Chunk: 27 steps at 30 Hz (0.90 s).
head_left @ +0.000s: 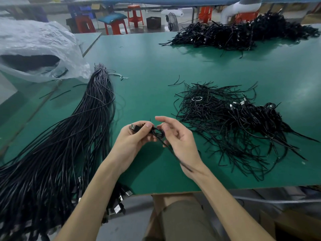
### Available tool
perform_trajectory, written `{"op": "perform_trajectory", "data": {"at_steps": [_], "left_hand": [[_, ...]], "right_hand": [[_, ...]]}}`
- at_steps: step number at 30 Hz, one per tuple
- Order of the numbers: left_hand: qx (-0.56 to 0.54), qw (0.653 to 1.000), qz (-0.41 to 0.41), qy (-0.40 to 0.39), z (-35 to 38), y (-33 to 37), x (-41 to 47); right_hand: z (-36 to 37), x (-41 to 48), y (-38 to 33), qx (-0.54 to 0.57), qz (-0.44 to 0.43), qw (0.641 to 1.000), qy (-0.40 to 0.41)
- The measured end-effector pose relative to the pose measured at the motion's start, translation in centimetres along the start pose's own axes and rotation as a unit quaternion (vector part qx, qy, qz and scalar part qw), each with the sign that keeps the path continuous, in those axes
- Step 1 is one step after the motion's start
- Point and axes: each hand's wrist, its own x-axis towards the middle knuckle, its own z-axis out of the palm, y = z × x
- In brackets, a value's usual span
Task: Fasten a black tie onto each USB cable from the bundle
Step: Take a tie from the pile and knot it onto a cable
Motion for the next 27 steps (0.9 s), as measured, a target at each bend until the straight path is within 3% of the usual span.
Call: {"op": "perform_trajectory", "data": {"at_steps": [2, 6, 9, 12, 16, 22, 27], "left_hand": [[0.007, 1.000, -0.007, 0.002, 0.0, -0.2, -0.1], [0.013, 1.000, -0.014, -0.010, 0.2, -0.2, -0.2], [-0.065, 0.997, -0.029, 0.008, 0.0, 0.4, -0.3], [-0.131, 0.990, -0.037, 0.039, -0.4, 0.7, -0.1], [-0.125, 0.991, -0.032, 0.038, -0.6, 0.5, -0.1], [-0.100, 0.994, -0.036, -0.014, -1.0, 0.0, 0.0], [-0.076, 0.996, -0.038, -0.028, -1.1, -0.1, 0.1]], "right_hand": [[-0.2, -0.2, 0.2, -0.019, -0.009, 1.000, -0.008], [0.0, -0.3, 0.1, 0.049, 0.007, 0.999, -0.013], [-0.2, -0.2, 0.5, 0.056, 0.033, 0.998, 0.011], [-0.4, -0.3, 0.8, 0.036, 0.030, 0.998, -0.031], [0.3, -0.3, 0.8, 0.000, 0.007, 0.996, -0.089], [-0.1, -0.2, 1.0, 0.026, 0.019, 0.999, 0.005], [-0.3, -0.2, 1.2, 0.025, 0.021, 0.999, 0.015]]}}
